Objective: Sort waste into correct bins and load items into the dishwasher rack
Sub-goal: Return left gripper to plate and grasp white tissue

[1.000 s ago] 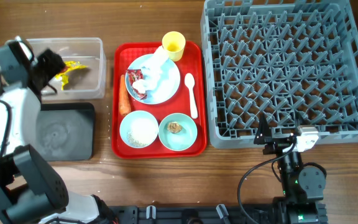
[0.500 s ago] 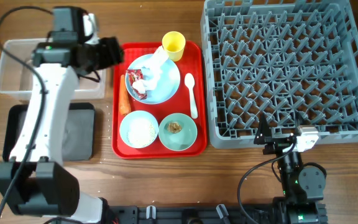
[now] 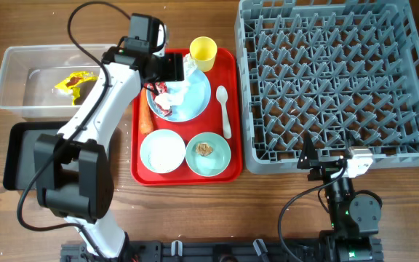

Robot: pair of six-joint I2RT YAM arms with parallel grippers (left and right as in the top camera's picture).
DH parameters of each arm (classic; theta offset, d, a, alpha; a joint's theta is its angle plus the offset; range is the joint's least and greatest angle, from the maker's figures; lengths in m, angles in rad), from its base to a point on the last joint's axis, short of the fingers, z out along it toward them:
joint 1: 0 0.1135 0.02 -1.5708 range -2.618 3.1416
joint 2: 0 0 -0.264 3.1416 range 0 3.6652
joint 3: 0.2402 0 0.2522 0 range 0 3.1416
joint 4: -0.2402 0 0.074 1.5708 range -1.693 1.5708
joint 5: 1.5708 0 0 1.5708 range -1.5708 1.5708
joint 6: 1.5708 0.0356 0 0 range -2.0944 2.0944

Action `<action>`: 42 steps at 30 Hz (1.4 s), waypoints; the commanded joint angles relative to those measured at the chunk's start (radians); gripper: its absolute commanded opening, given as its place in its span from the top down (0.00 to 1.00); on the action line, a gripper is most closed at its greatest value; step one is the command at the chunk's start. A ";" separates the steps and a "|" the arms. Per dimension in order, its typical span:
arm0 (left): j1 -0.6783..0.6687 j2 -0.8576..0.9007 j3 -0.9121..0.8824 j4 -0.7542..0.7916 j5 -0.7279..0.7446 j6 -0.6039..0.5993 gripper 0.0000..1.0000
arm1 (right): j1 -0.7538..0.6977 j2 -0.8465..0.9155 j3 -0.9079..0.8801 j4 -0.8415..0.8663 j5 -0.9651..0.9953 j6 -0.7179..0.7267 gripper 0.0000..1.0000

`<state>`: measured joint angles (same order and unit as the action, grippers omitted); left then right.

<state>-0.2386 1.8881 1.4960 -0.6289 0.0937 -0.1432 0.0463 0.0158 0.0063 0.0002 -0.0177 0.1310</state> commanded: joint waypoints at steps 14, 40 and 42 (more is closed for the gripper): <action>-0.051 0.180 -0.002 0.140 -0.055 0.245 0.17 | 0.001 -0.003 -0.001 0.006 0.010 0.006 0.00; -0.051 0.163 -0.003 0.200 -0.063 0.244 0.91 | 0.001 -0.003 -0.001 0.006 0.010 0.007 0.00; -0.051 0.117 -0.004 0.199 -0.063 0.244 0.92 | 0.001 -0.003 -0.001 0.006 0.010 0.007 0.00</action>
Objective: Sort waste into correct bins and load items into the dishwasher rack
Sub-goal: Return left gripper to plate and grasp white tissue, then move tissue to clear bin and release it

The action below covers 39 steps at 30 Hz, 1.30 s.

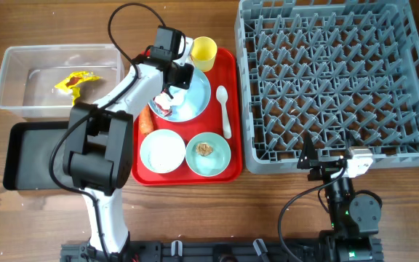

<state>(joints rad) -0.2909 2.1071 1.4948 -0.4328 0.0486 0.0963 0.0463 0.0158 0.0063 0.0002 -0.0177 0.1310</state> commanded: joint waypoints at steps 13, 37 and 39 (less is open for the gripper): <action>0.120 -0.353 -0.003 -0.033 -0.154 -0.100 0.93 | 0.001 -0.003 -0.001 0.006 0.010 0.007 0.00; 0.712 -0.138 -0.003 -0.100 -0.129 -0.318 0.93 | 0.001 -0.003 -0.001 0.006 0.010 0.007 0.00; 0.731 -0.115 -0.003 -0.081 -0.128 -0.318 0.79 | 0.001 -0.003 -0.001 0.006 0.010 0.007 0.00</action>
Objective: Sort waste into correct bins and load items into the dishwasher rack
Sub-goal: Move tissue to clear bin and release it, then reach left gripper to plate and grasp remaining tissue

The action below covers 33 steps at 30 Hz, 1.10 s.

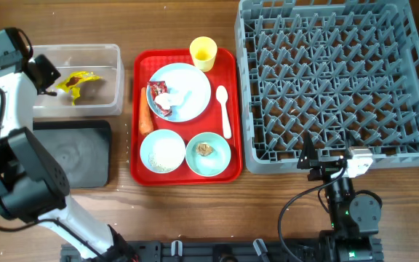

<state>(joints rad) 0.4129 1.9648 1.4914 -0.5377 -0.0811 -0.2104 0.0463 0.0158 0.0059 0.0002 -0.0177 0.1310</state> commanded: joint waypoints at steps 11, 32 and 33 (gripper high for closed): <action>0.034 0.016 0.001 0.091 0.002 -0.007 0.17 | 0.001 -0.003 -0.001 0.006 0.010 0.006 0.00; -0.566 -0.332 0.000 -0.277 0.039 -0.008 0.00 | 0.001 -0.003 -0.001 0.006 0.010 0.007 0.00; -0.588 -0.325 -0.002 -0.311 0.039 -0.008 0.00 | 0.001 -0.003 -0.001 0.006 0.010 0.007 0.00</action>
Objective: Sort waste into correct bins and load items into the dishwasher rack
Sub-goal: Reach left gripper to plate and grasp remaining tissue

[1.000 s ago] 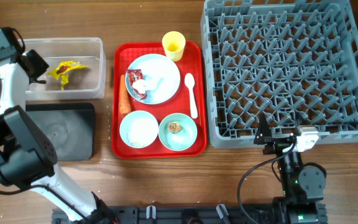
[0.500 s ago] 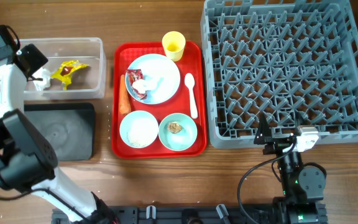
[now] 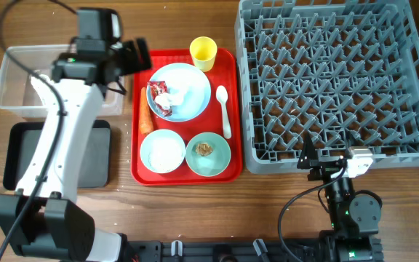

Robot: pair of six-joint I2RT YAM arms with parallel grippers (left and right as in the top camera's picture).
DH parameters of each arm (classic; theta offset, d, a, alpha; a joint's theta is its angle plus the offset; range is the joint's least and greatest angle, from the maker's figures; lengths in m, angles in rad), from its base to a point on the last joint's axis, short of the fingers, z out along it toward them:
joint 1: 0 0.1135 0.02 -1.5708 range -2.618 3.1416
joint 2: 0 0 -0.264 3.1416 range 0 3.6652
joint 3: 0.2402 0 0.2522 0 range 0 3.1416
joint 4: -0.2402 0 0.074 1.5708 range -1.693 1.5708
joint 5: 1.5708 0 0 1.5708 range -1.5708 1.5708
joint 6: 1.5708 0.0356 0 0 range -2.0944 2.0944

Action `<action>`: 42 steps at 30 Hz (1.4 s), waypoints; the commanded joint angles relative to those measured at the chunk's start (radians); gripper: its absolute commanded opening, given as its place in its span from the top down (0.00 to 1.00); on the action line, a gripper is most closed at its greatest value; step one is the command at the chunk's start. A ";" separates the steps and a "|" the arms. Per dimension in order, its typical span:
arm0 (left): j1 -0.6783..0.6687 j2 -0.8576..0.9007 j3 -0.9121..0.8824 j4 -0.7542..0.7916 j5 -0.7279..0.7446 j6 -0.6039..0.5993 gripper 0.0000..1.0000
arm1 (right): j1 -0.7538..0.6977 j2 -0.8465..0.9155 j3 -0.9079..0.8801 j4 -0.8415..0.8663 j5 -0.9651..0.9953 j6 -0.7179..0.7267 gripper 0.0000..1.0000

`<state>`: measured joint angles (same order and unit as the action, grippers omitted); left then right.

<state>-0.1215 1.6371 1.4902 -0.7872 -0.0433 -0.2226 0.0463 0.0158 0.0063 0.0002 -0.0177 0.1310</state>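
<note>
A red tray [image 3: 233,87] holds a light blue plate [image 3: 195,81] with a red wrapper [image 3: 158,100] and white tissue [image 3: 179,94] on it. An orange carrot [image 3: 146,120], a white spoon [image 3: 225,109], a yellow cup [image 3: 203,51], a white bowl [image 3: 162,151] and a teal bowl [image 3: 208,154] with a food scrap are also on the tray. My left gripper [image 3: 140,57] hovers at the tray's upper left edge, seemingly open and empty. My right gripper [image 3: 308,151] rests shut by the rack's front edge.
The grey dishwasher rack [image 3: 337,80] fills the right side. A clear plastic bin [image 3: 17,76] stands at the far left, partly covered by my left arm. A black bin [image 3: 20,156] lies in front of it.
My left gripper was over the clear bin beside the yellow wrapper. It is now to the right, at the tray's left edge. The arm hides that wrapper. The right arm has not moved.
My left gripper was at the far edge of the blue plate, then lower on the plate. After that it was over the clear bin, and now it is back beside the tray. The plate's wrapper and tissue still lie there.
</note>
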 commanded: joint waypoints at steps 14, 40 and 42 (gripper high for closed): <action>-0.178 0.173 -0.122 0.039 0.001 0.005 0.08 | 0.001 -0.003 -0.001 0.006 0.010 0.006 0.00; -0.178 0.277 -0.138 0.117 0.039 0.005 0.12 | 0.001 -0.003 -0.001 0.006 0.010 0.007 0.00; -0.178 0.277 -0.146 0.130 0.039 0.005 0.12 | 0.001 -0.003 -0.001 0.006 0.010 0.007 0.00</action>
<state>-0.3000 1.8996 1.3685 -0.6716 -0.0277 -0.2226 0.0463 0.0158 0.0063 0.0002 -0.0177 0.1310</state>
